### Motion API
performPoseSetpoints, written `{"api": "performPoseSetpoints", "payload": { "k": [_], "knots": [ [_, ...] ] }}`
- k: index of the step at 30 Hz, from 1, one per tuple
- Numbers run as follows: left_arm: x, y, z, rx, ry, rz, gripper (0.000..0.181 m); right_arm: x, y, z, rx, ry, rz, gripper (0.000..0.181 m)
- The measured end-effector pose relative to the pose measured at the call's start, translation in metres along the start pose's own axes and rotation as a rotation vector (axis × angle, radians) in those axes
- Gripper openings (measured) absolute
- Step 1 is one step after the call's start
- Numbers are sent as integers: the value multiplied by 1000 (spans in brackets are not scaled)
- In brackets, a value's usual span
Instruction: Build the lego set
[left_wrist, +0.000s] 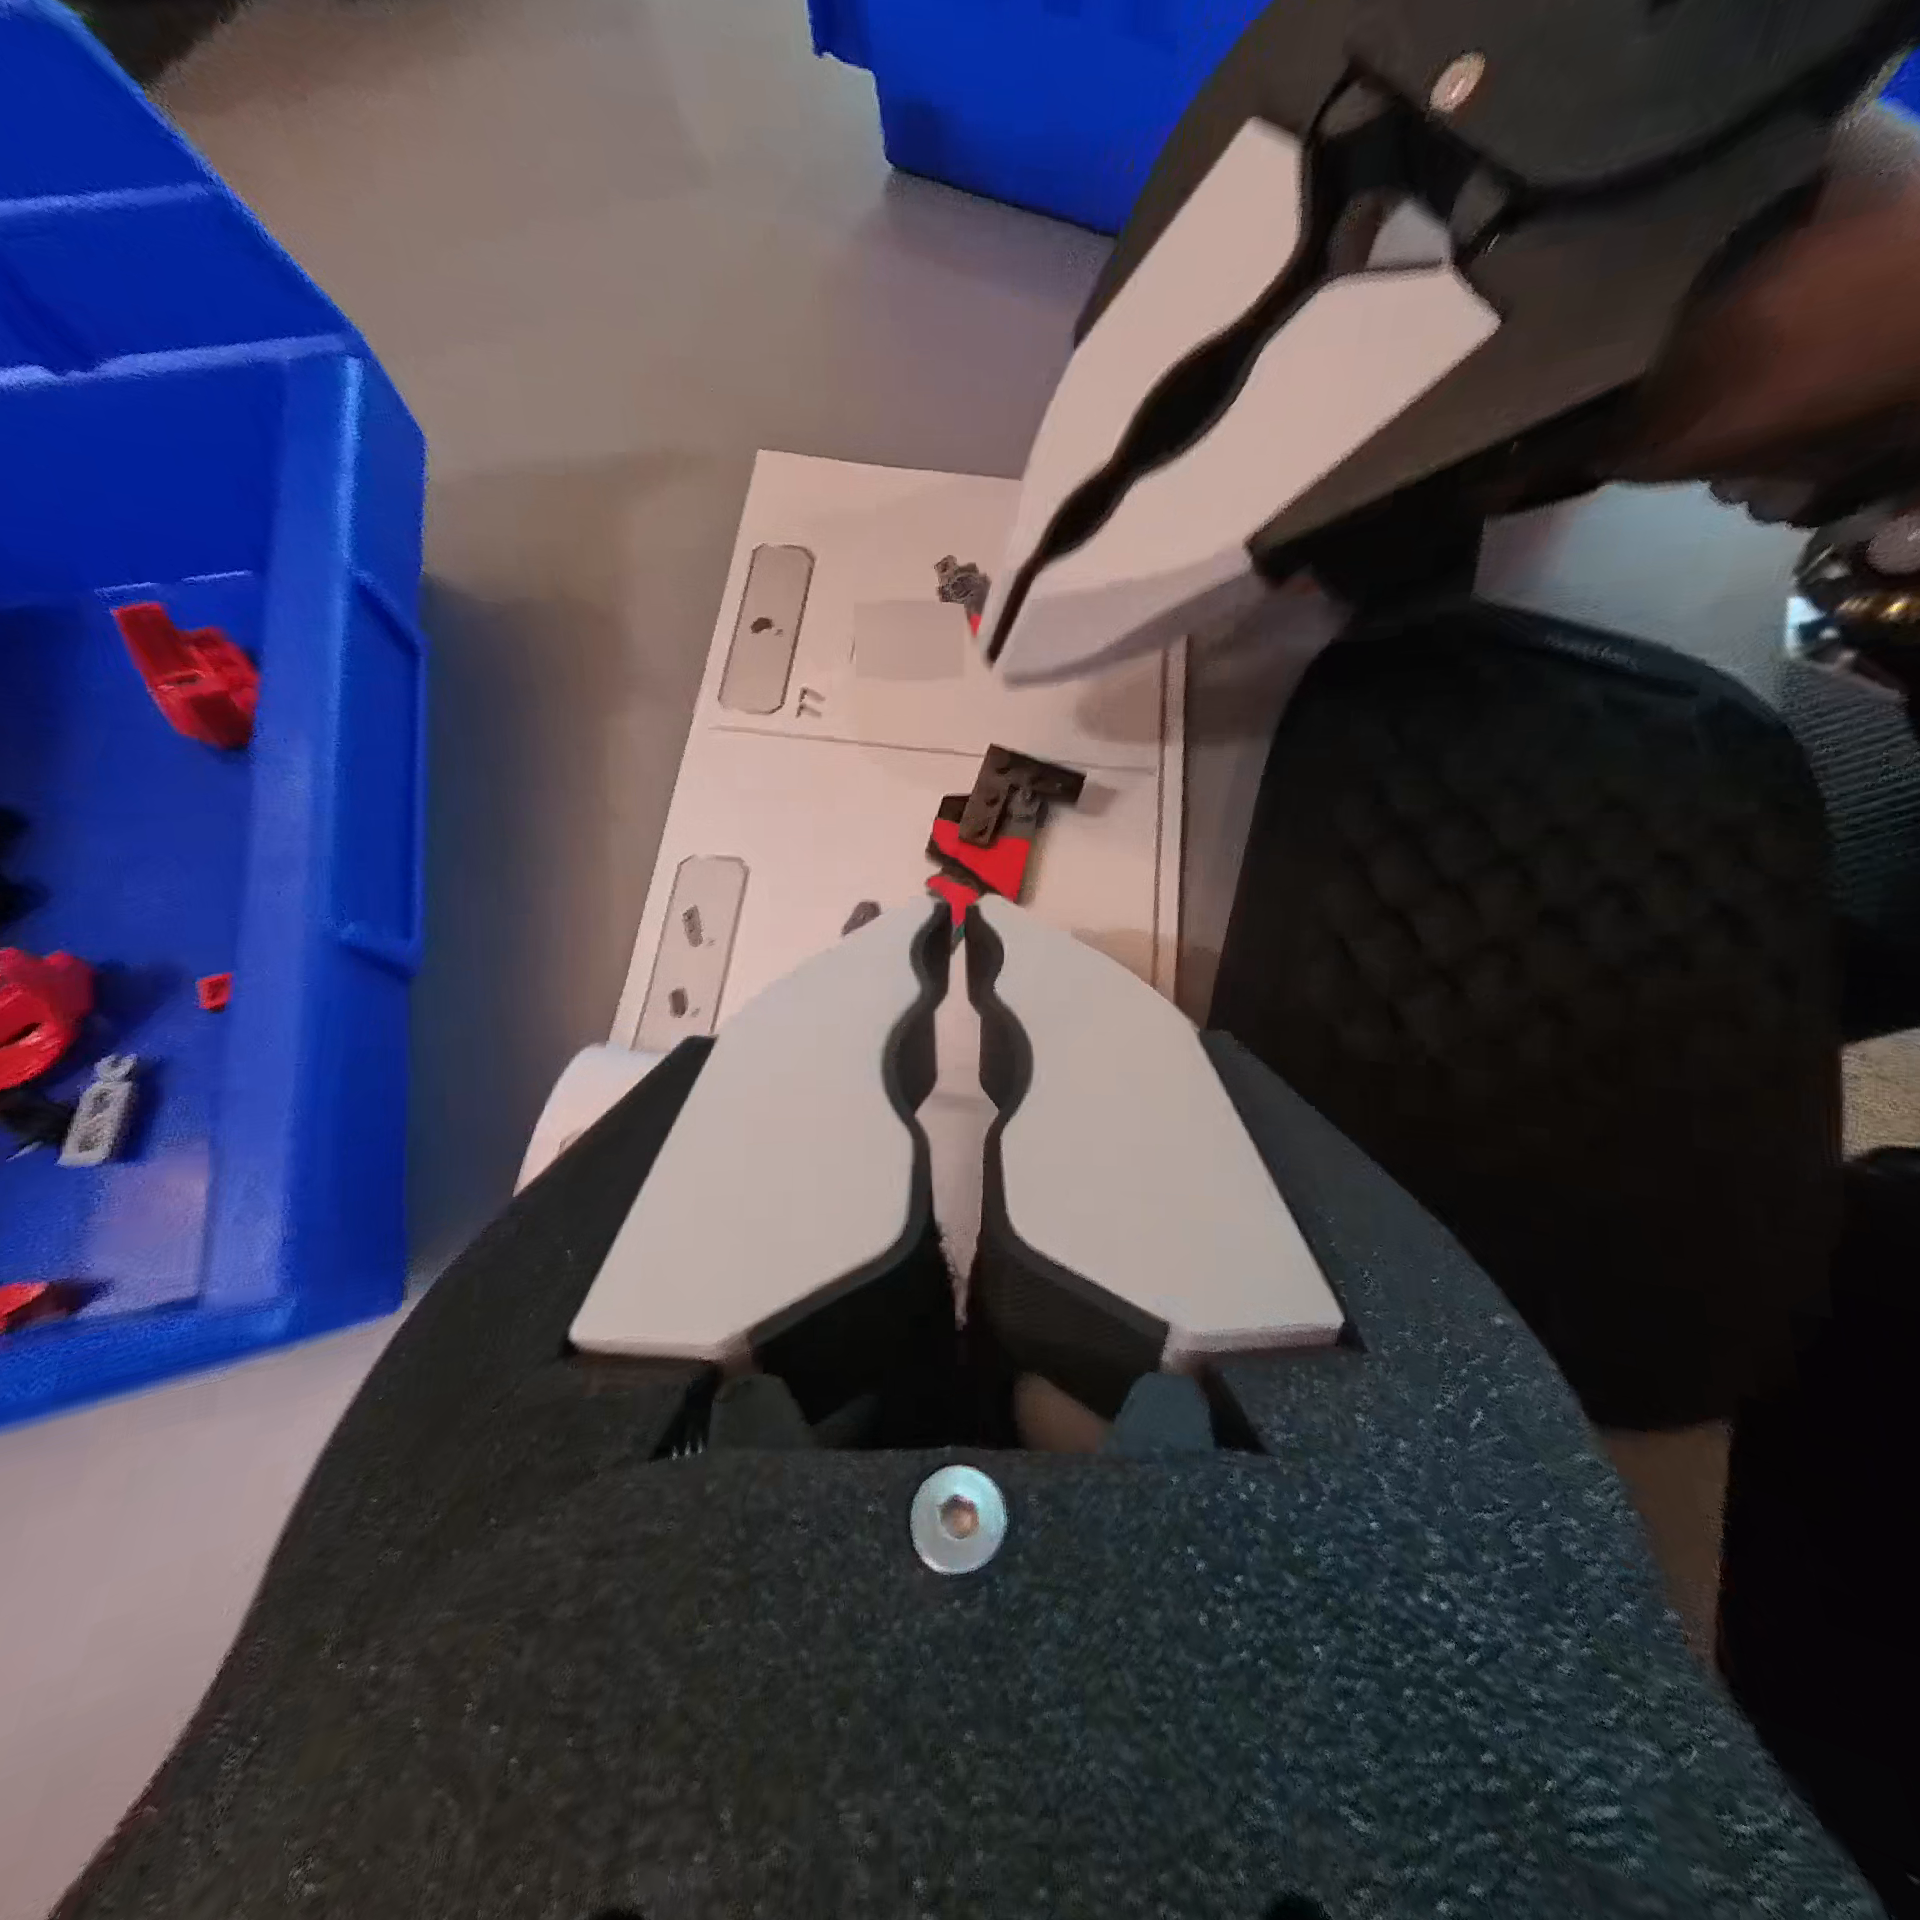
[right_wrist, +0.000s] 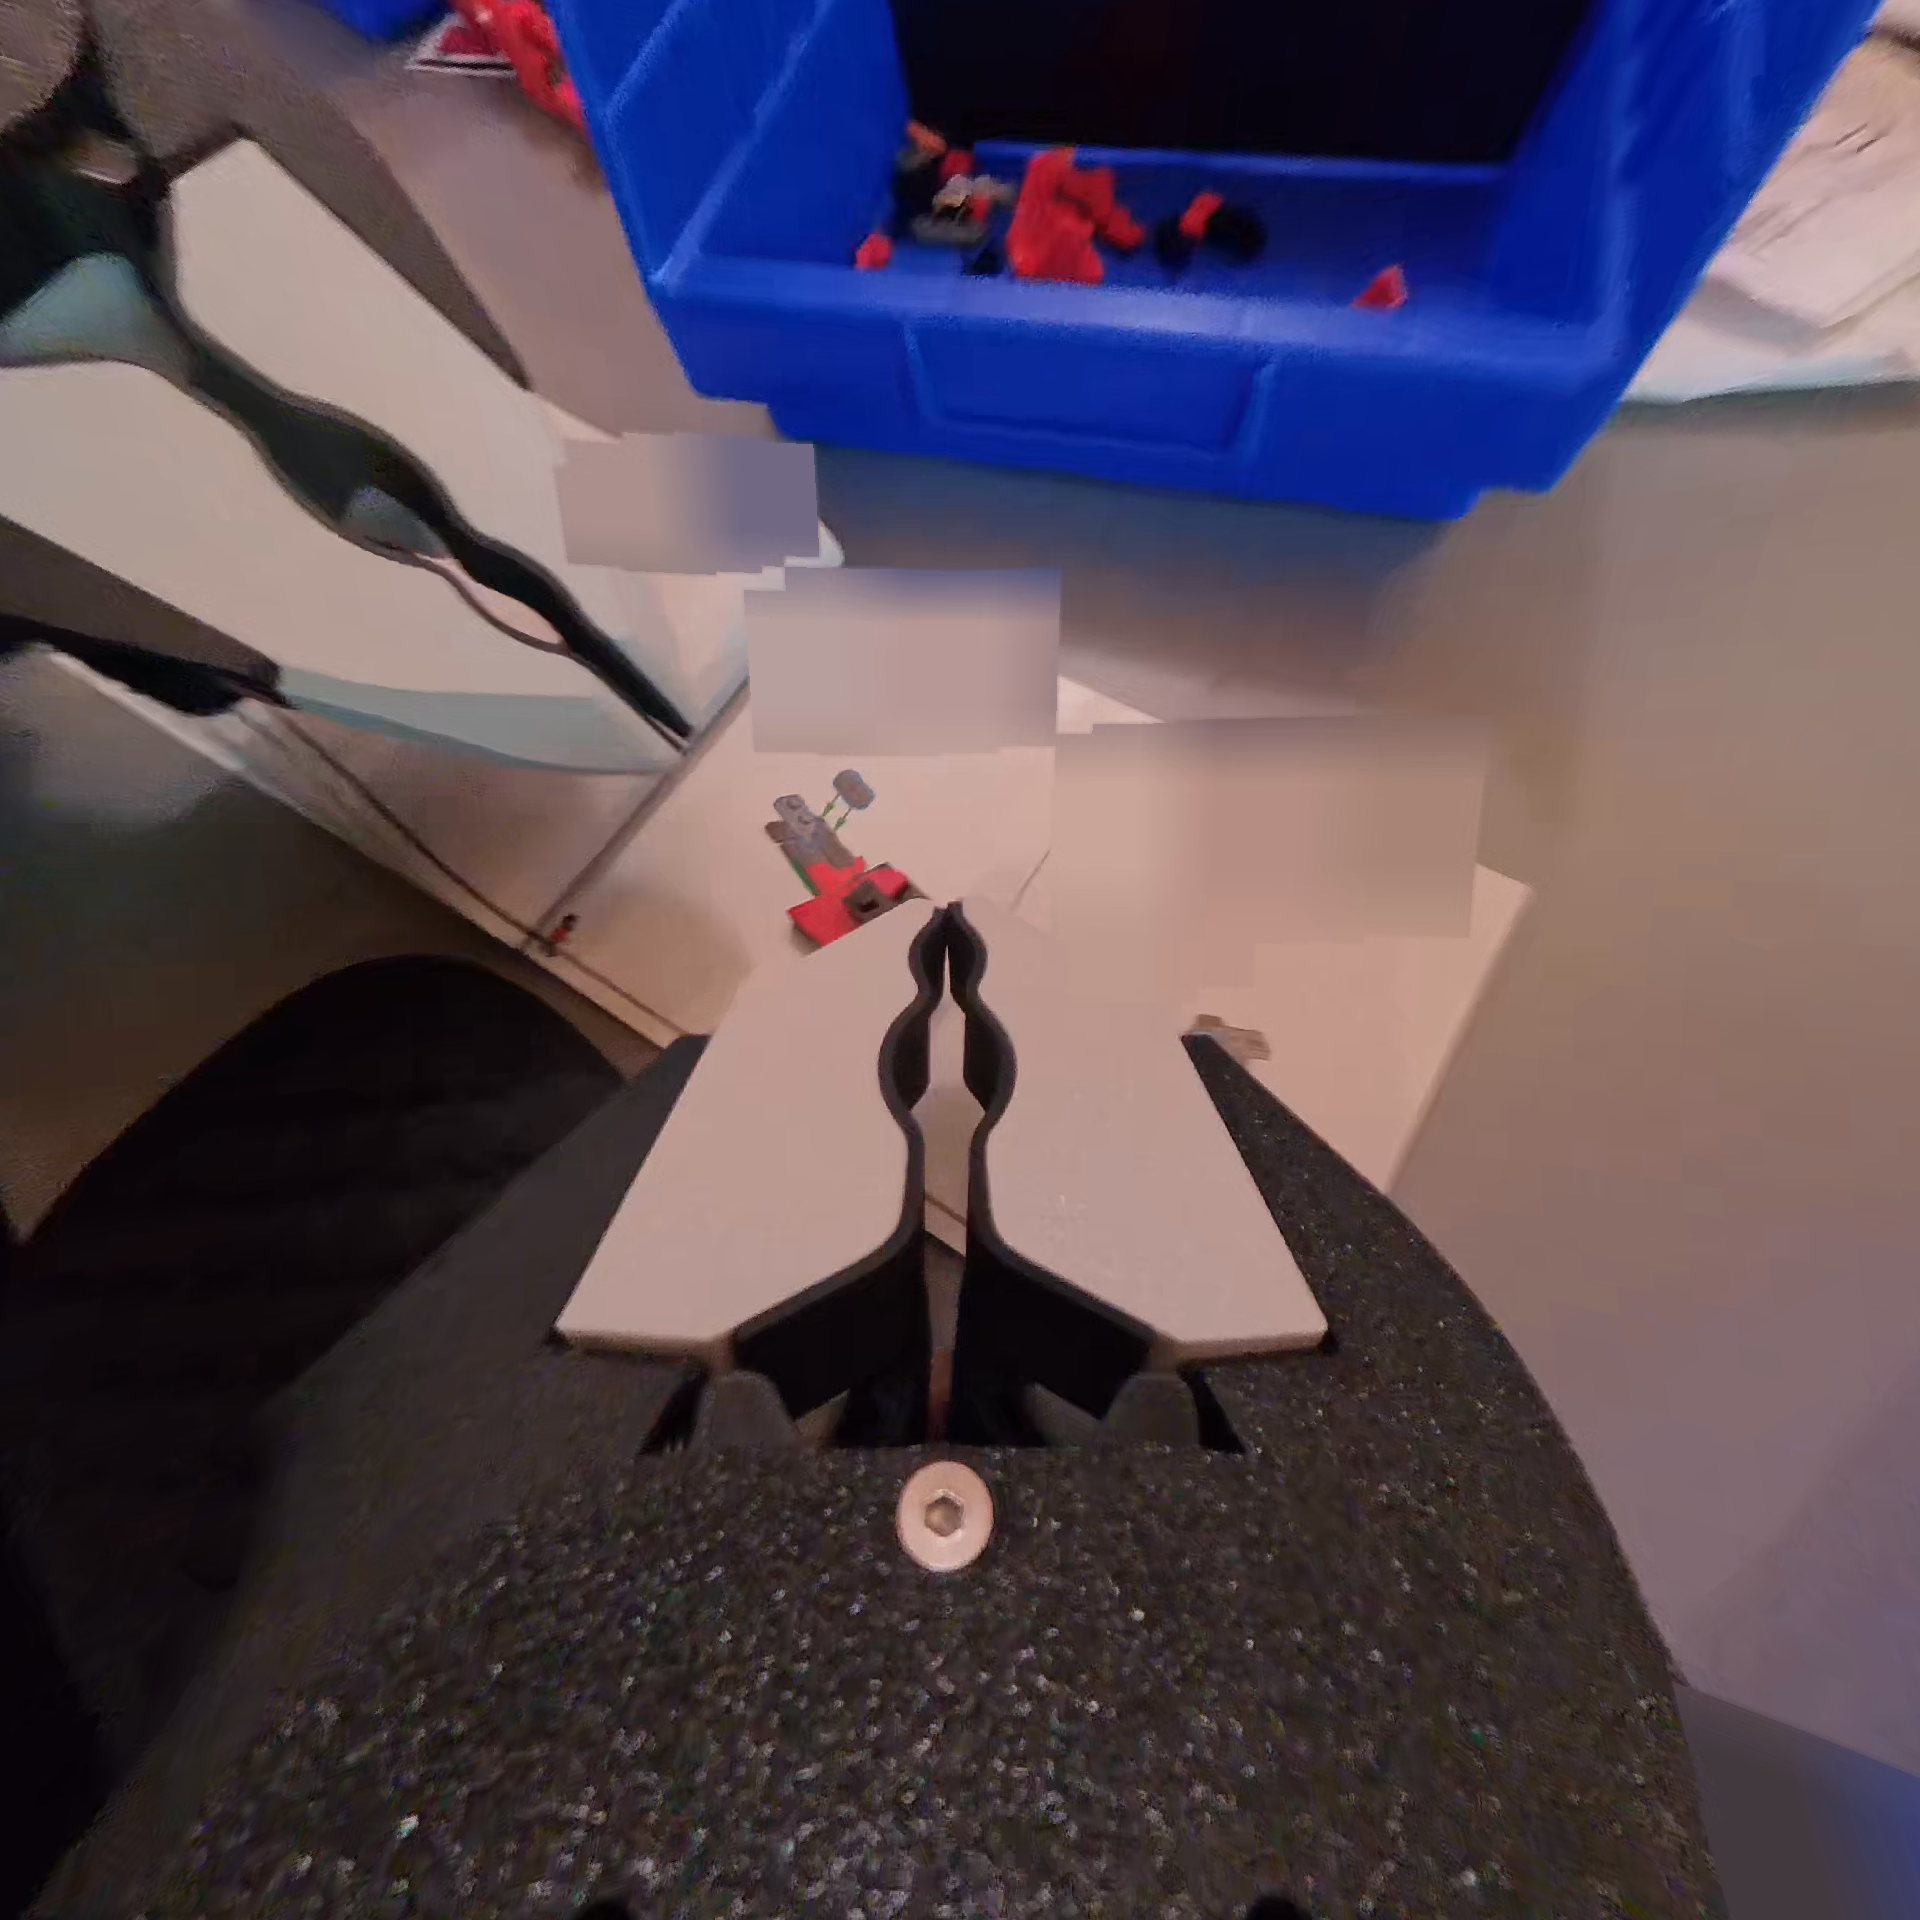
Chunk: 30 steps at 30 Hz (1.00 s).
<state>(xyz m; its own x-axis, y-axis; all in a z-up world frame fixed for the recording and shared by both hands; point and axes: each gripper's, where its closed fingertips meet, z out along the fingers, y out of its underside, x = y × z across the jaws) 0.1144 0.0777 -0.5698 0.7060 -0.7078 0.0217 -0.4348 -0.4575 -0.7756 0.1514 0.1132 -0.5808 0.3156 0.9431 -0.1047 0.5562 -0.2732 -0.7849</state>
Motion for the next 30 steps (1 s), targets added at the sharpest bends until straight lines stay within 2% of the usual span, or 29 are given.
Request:
{"api": "performPoseSetpoints", "payload": {
  "k": [4, 8, 14, 30],
  "knots": [
    [2, -4, 19, -29, 12, 10, 2, -11, 10, 8, -35, -134, 69, 9],
    [1, 2, 29, -75, -9, 48, 5, -11, 13, 9, -44, -154, 76, 14],
    [5, 6, 38, -112, 16, 64, 7, -6, 17, 10, -63, -168, 67, 11],
    [10, 10, 43, -137, 38, 75, 8, -8, 19, 10, -100, -239, 25, 6]
  ]
}}
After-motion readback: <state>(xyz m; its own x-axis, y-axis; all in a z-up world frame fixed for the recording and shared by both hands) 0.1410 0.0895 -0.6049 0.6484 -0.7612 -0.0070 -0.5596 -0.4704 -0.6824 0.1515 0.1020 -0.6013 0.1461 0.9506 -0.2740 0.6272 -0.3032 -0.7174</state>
